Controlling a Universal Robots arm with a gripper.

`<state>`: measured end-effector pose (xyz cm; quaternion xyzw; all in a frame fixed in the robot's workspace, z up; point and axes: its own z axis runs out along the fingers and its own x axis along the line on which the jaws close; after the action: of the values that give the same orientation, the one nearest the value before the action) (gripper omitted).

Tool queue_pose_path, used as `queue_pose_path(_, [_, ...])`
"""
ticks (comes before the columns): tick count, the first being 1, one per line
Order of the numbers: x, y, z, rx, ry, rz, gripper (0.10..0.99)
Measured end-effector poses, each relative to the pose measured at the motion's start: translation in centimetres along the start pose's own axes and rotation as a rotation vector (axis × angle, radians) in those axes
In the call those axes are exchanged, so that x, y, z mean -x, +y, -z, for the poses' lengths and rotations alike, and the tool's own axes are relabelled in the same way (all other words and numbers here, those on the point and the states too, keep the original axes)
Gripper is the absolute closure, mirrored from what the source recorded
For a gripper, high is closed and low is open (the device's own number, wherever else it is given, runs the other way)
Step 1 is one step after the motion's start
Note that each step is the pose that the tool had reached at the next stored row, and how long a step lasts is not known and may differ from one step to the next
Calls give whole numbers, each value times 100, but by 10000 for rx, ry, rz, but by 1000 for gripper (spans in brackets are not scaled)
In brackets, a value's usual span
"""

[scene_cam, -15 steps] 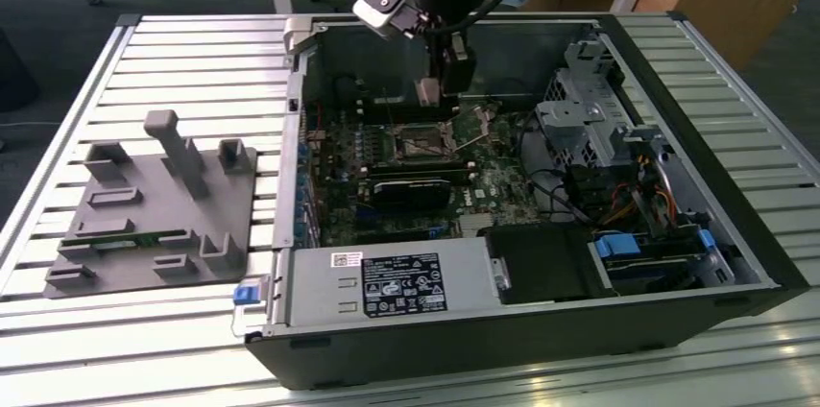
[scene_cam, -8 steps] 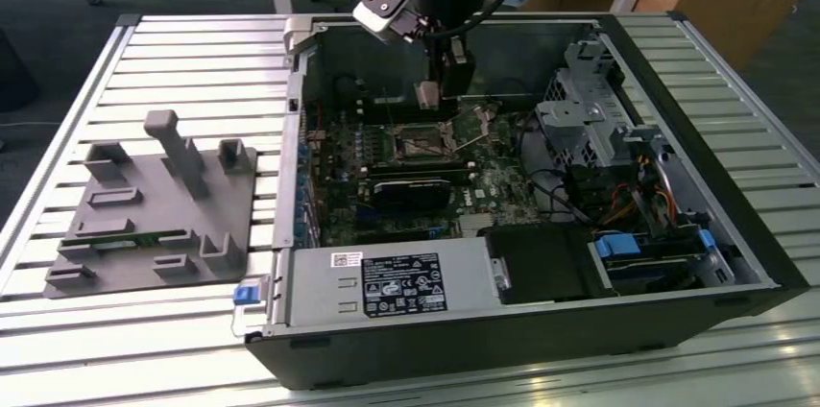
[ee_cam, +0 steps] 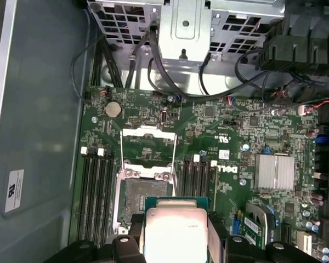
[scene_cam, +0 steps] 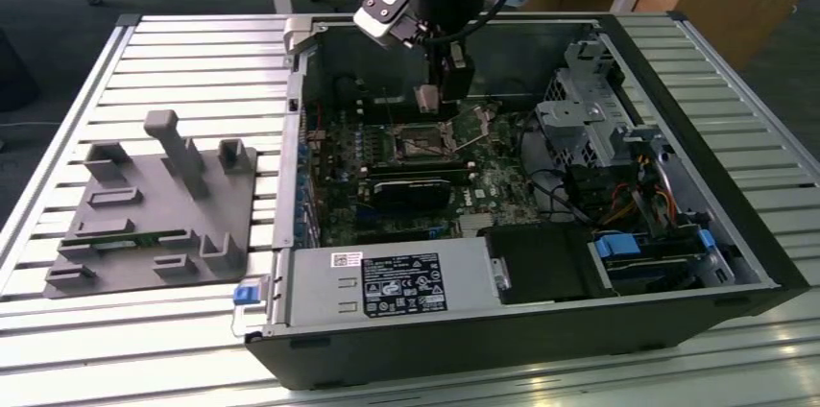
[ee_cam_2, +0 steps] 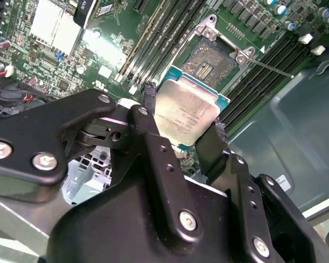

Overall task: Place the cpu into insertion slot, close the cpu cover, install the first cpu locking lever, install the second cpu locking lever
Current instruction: 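Place the cpu into insertion slot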

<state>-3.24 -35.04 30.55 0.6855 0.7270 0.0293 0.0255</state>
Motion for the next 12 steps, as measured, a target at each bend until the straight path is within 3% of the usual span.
queue_pose_path(12, [-148, 15, -148, 1, -3, -13, 545])
